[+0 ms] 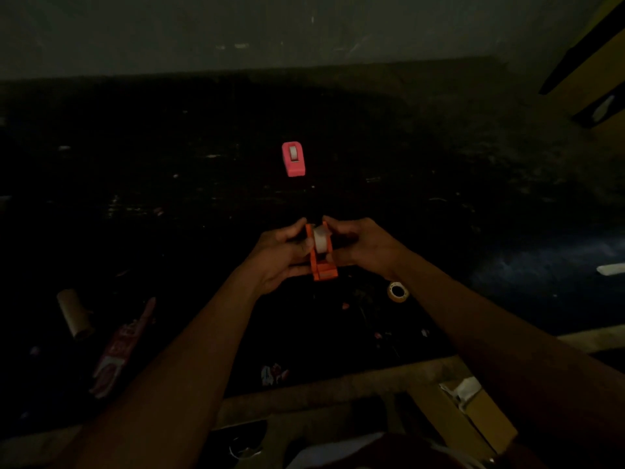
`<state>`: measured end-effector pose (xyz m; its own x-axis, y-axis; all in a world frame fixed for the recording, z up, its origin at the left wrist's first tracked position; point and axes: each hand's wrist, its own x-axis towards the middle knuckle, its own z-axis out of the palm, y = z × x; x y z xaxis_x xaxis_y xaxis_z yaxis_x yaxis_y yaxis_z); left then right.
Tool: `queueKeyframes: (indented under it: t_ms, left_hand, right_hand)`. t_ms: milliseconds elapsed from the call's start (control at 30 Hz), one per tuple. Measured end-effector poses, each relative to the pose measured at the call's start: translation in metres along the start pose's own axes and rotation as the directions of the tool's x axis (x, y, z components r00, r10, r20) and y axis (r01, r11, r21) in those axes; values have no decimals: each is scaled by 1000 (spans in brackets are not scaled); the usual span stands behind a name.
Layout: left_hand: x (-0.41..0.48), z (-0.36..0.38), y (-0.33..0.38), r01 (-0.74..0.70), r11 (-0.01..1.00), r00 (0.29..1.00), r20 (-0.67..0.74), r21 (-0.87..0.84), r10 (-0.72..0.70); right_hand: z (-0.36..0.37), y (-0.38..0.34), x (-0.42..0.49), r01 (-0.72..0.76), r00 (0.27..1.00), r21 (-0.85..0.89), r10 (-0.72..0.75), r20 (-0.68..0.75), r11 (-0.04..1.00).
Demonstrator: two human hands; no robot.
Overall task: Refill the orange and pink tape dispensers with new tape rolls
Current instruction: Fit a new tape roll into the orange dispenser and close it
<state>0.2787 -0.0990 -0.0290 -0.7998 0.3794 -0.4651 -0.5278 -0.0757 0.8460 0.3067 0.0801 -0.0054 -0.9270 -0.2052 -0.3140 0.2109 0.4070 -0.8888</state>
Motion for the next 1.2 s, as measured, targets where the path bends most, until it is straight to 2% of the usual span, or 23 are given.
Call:
queueKeyframes:
  t_ms: [67,233,400,500,600,767,1200]
  left_hand:
    - [-2,1,1,-4,1000,999,-37,-22,3]
    - [-4,3,3,-56,997,996,-73,-49,52]
    - [-9,4,8,-71,997,997,26,-33,72]
    - [-9,-2,10,-75,996,995,64,51,71]
    - [-9,1,14,-69,989,997,47,130,64]
    - [-10,10,14,-98,990,995,7,97,98]
    - [-11,13,23,-55,980,999,9,190,54]
  right_hand:
    - [1,0,0,-11,1000,34,11,-15,999]
    - [8,1,-1,-68,989,290,104,-108,954]
    - [5,-1,2,-77,990,258,105,-99,963]
    - [0,-1,2,-98,991,245,116,-62,965]
    - [-1,-1,3,-72,994,249,89,-58,966]
    - [-3,1,5,-40,994,274,66,-87,961]
    - [-10,5,4,-81,991,319,112,-80,944]
